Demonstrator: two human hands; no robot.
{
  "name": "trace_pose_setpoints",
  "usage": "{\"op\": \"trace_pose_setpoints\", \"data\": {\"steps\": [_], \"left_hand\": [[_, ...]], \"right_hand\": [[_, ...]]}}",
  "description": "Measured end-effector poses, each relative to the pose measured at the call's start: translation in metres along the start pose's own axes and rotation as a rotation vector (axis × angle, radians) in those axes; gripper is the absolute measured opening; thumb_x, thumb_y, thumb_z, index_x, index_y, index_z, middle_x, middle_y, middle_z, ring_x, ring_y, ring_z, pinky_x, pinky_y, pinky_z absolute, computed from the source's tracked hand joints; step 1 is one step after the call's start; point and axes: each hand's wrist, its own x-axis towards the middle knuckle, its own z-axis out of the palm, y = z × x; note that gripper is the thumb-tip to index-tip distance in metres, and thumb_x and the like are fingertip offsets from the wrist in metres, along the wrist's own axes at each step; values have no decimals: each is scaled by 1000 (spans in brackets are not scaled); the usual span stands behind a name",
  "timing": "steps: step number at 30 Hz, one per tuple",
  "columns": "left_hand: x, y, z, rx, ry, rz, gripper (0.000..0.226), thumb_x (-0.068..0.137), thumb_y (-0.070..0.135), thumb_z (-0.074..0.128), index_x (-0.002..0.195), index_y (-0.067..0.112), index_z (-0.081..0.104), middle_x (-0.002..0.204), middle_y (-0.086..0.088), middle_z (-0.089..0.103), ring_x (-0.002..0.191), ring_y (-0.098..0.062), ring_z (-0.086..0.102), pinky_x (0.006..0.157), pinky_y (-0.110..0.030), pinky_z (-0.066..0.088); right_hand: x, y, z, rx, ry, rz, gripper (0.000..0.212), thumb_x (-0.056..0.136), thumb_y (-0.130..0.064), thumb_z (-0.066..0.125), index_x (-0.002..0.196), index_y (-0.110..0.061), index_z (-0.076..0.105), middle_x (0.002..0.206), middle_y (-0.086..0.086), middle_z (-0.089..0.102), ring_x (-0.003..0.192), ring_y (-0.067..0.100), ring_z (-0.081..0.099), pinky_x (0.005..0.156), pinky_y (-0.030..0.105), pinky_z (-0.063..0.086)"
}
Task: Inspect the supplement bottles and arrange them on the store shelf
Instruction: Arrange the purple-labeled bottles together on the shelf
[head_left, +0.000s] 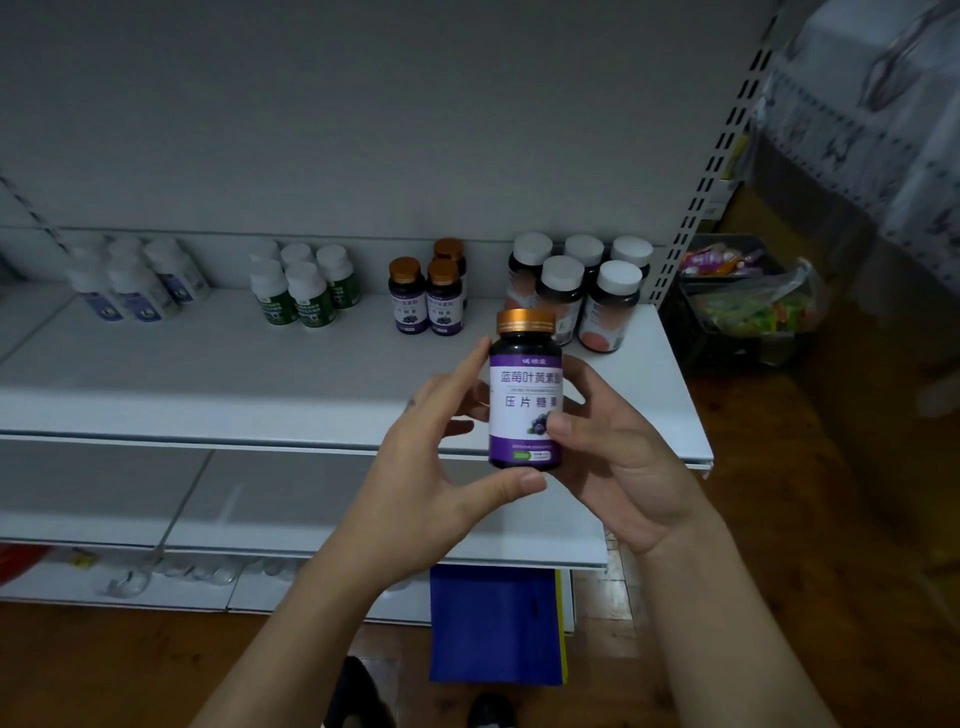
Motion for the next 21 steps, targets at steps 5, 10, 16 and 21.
{"op": "trace_pose_setpoints", "data": {"steps": [5,10,16,21], "left_hand": [[-1,-1,1,-44,28,-17,91,72,48,76,149,40,27,123,14,58,113,-9,57,94,-24,49],[-1,0,0,-61,27,-19,83,76,37,75,147,42,31,124,14,59,108,-12,58,88,-22,51],[-3,2,-1,-97,25,-43,65,78,33,71,135,43,42,120,25,60,107,-10,59,80,-21,52],[-6,3,-1,-106,43,-63,50,77,38,71,123,37,50,120,26,61,108,-8,60,78,-20,51]], "right_hand": [[1,-1,2,-50,56,0,50,88,-20,63,136,-16,52,130,20,61,122,37,57,102,51,46],[-1,-6,5,-84,74,-9,45,89,-13,54,133,-18,55,124,17,66,112,30,64,97,47,50],[-2,-4,2,-86,74,-20,50,86,-13,60,135,-23,54,126,17,64,114,31,63,91,44,56],[-3,-3,0,-85,75,-19,61,79,-18,68,137,-23,53,131,21,60,116,33,62,94,47,53]]}}
